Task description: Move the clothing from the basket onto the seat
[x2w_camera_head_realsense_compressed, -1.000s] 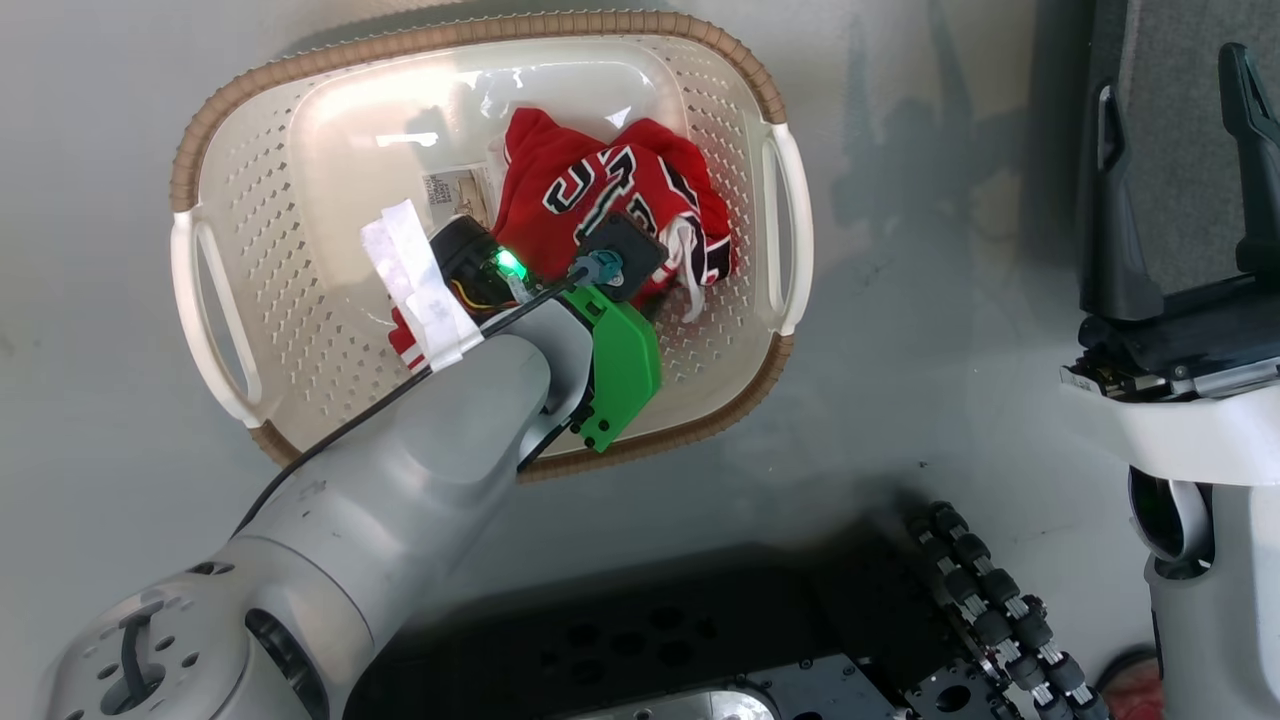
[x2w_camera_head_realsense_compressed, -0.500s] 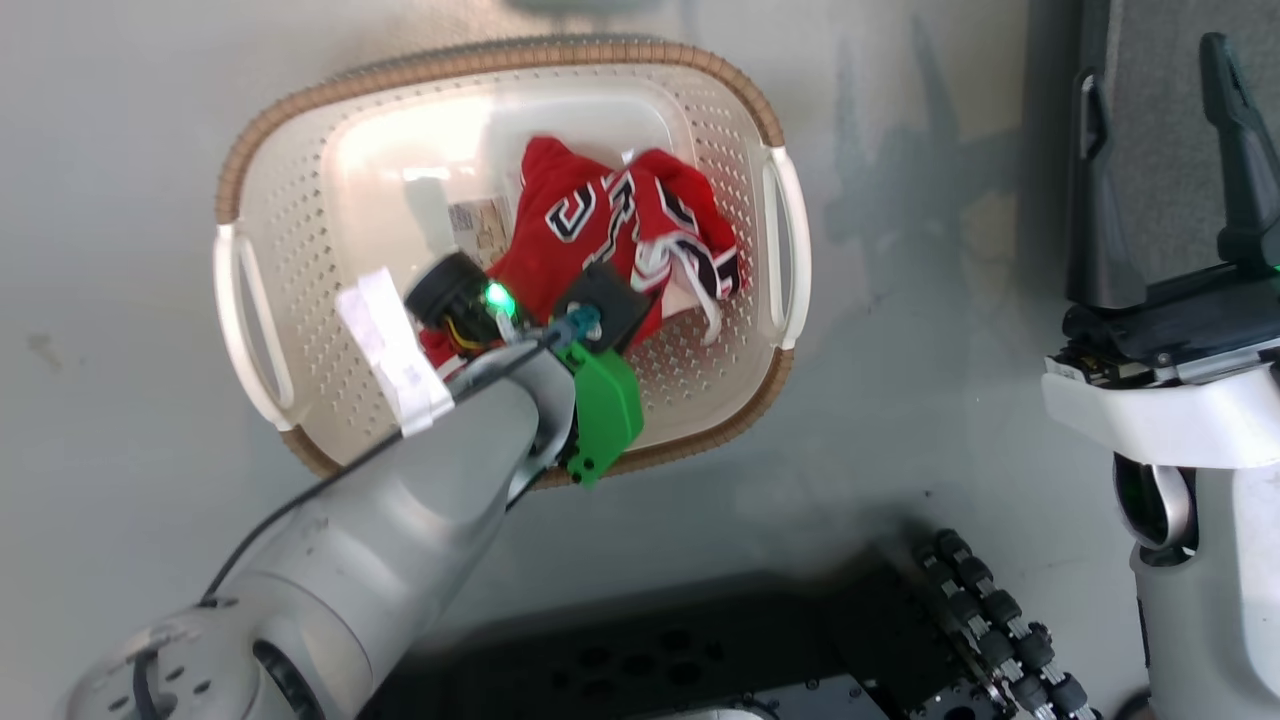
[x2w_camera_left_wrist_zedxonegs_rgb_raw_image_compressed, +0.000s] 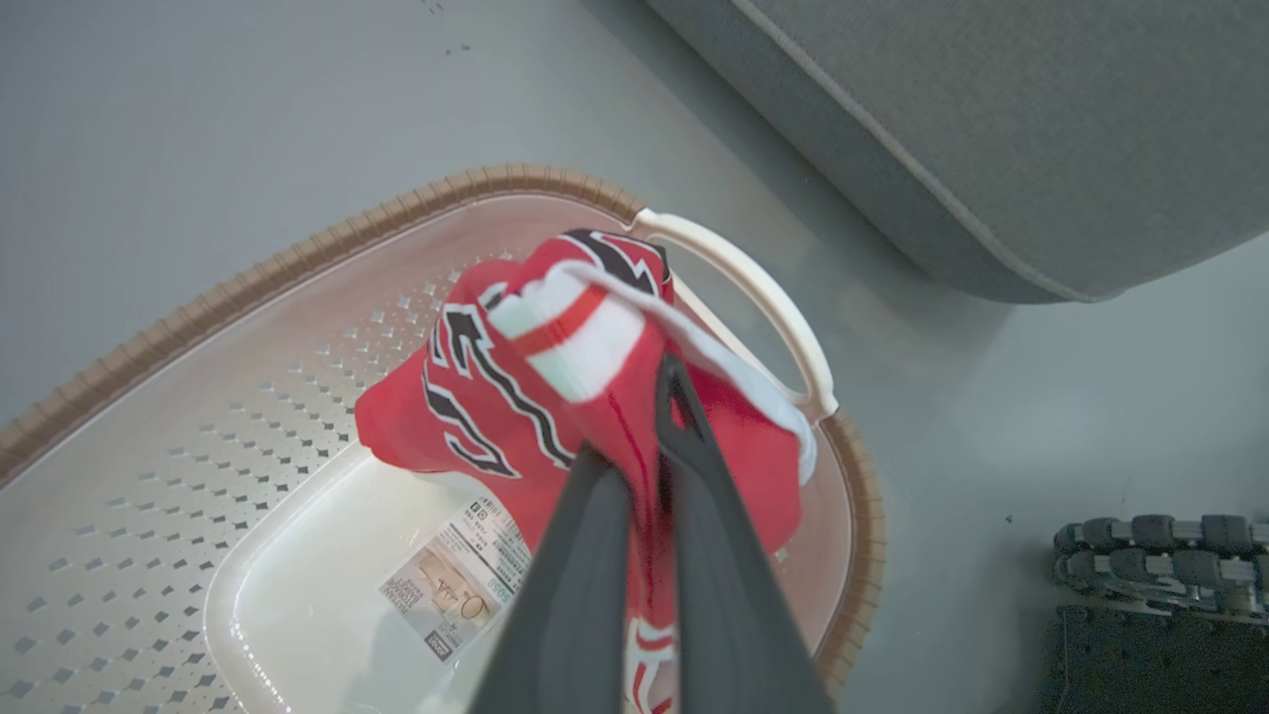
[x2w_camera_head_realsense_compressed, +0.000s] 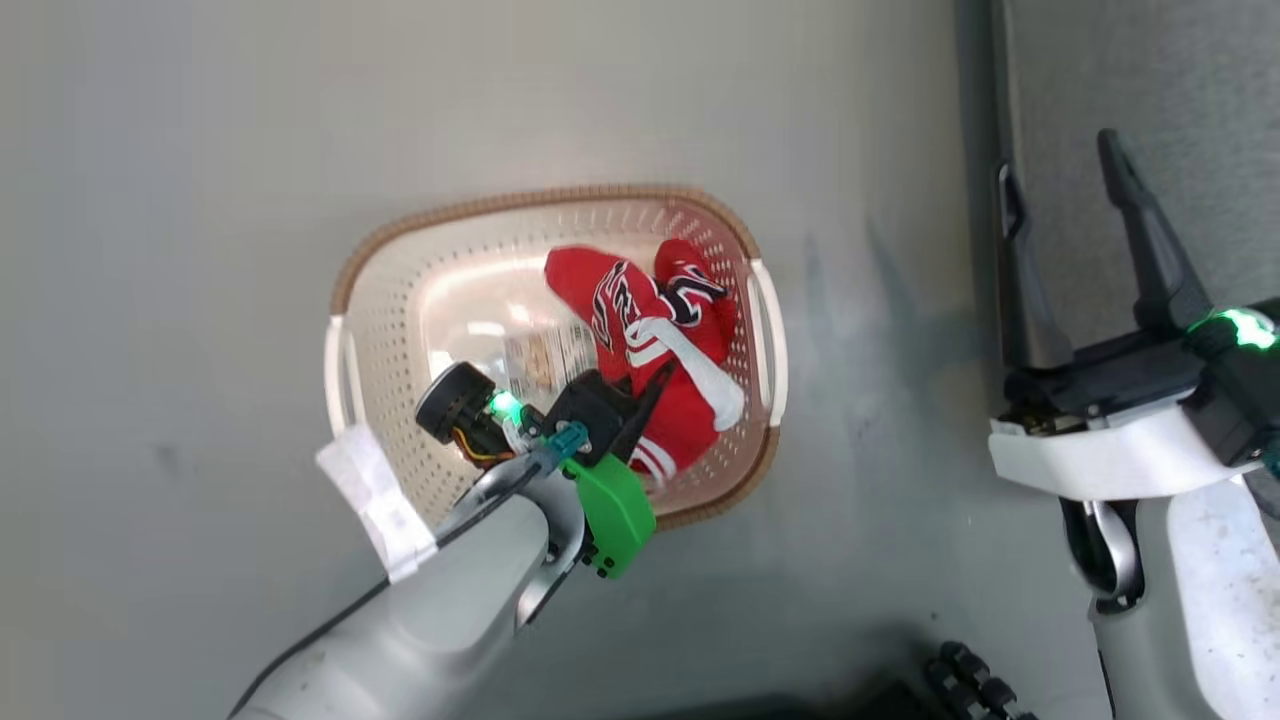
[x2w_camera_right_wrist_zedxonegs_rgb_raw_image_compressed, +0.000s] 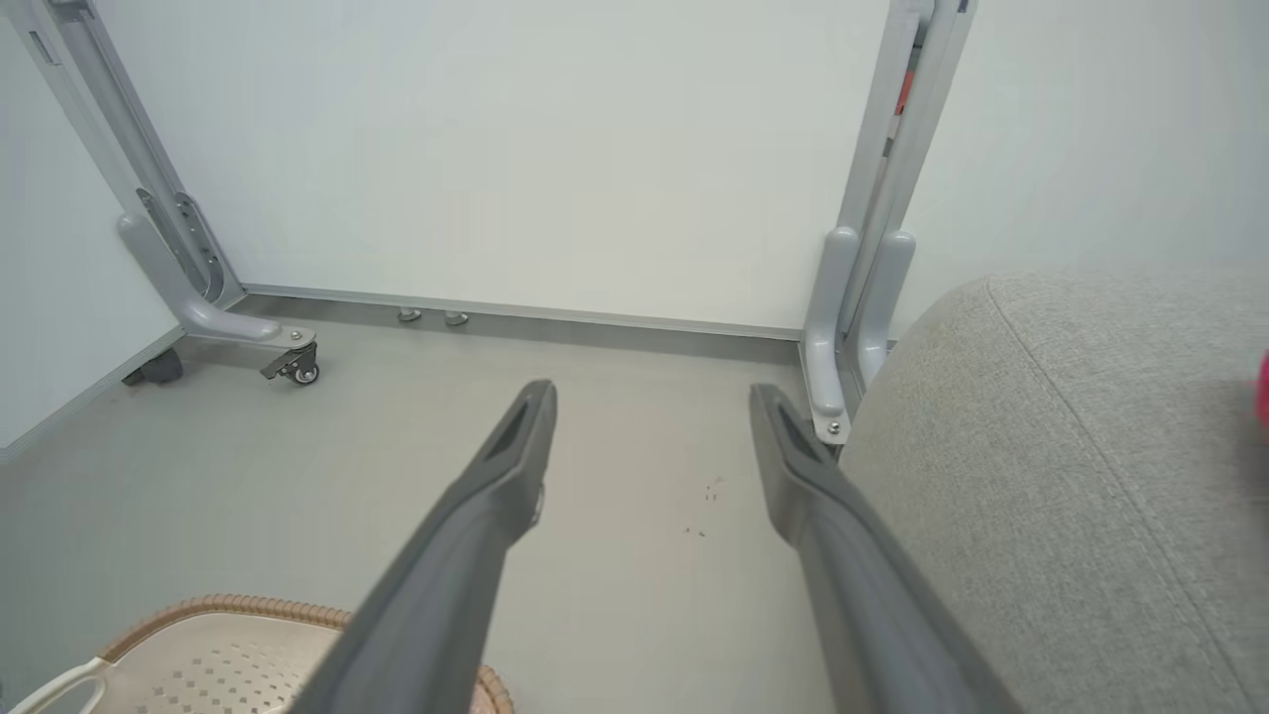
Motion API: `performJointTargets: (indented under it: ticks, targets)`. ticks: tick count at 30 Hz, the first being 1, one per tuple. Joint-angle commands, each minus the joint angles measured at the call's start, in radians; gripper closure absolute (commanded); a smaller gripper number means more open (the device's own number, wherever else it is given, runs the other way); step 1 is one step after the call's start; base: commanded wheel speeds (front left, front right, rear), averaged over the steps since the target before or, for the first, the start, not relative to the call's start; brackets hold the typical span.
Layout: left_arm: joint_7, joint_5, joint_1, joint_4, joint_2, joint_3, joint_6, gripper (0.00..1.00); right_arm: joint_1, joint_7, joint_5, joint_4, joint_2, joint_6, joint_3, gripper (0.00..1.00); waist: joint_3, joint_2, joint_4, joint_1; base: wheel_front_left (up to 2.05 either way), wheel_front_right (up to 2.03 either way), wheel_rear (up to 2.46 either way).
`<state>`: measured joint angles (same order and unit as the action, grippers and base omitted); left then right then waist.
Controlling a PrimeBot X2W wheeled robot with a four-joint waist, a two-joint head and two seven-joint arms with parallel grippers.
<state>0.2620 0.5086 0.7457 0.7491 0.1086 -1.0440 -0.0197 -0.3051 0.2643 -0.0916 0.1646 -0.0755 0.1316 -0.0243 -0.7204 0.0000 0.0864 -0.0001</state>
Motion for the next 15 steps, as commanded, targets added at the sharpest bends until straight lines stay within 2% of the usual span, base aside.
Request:
performJointTargets:
  ticks: [1, 9, 15]
  targets:
    - [0.003, -0.022, -0.042, -0.03, 0.009, 0.029, 0.01, 1.0, 0.027, 0.0, -0.006, -0.011, 0.001, -0.002, -0.004, 0.0, 0.166, 0.0, -0.015, 0.0001, 0.0, 0.0, 0.0]
    - [0.004, -0.127, -0.221, -0.214, 0.021, 0.225, 0.028, 1.0, 0.107, 0.0, -0.011, -0.056, 0.005, -0.002, -0.027, 0.0, 0.359, 0.0, -0.033, 0.0001, 0.0, 0.0, 0.0]
    - [0.004, -0.196, -0.342, -0.318, 0.032, 0.332, 0.033, 1.0, 0.171, 0.0, -0.019, -0.094, 0.01, -0.002, -0.051, 0.0, 0.495, 0.0, -0.033, 0.0001, 0.0, 0.0, 0.0]
